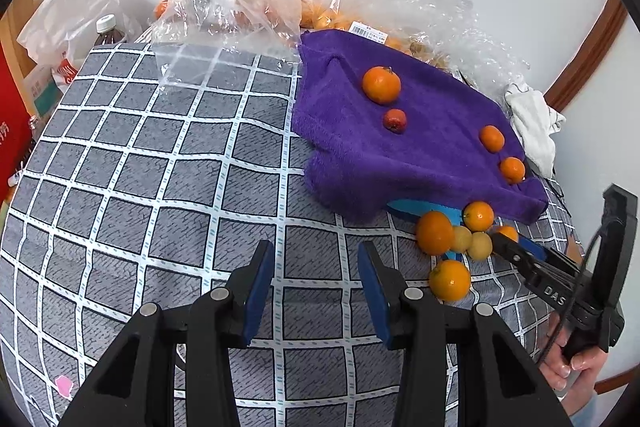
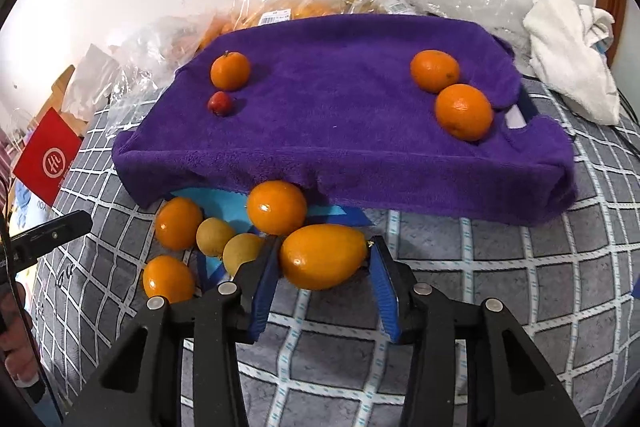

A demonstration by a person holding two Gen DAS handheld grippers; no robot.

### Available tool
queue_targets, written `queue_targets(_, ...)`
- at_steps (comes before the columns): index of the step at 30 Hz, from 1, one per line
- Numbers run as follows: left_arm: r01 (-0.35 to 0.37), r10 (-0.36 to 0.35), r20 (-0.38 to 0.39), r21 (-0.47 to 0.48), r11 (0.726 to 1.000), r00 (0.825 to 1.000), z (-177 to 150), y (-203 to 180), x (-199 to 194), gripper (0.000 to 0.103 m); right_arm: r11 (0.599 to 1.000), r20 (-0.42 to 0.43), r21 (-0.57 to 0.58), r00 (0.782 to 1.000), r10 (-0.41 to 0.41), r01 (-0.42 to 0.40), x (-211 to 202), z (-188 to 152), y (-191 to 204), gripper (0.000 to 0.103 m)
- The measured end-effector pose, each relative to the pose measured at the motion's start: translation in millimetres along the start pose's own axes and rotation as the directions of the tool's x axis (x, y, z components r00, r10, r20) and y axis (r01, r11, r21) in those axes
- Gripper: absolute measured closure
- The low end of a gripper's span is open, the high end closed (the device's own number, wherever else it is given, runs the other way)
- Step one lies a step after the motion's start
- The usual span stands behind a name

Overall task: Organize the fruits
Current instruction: 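Grasp the oval yellow-orange fruit from the pile with the right gripper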

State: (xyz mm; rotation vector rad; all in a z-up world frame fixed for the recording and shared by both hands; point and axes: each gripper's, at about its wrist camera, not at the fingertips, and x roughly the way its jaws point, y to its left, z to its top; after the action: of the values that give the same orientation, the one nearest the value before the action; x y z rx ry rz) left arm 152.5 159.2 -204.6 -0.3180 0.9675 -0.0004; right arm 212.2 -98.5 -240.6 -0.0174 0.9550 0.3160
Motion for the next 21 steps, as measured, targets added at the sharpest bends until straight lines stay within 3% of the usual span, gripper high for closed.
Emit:
queue_targets(7,0.029,-0.028,-0.011,0.011,1.000,1.000,-1.8,-10.7,6.0,0.062,0.997,-0.006,-0.058,0.998,-0.057,0.056,-14.7,-19.7,-18.5,0.059)
queue_targets(21,0.109,-0.102,-0.079,0.085,0.990,0.992,-13.2,-58.7,20.7,0.062,0.998,0.046,-0.046,0.998,-0.029,0.031,-28.7,-26.8,-29.0,0.061)
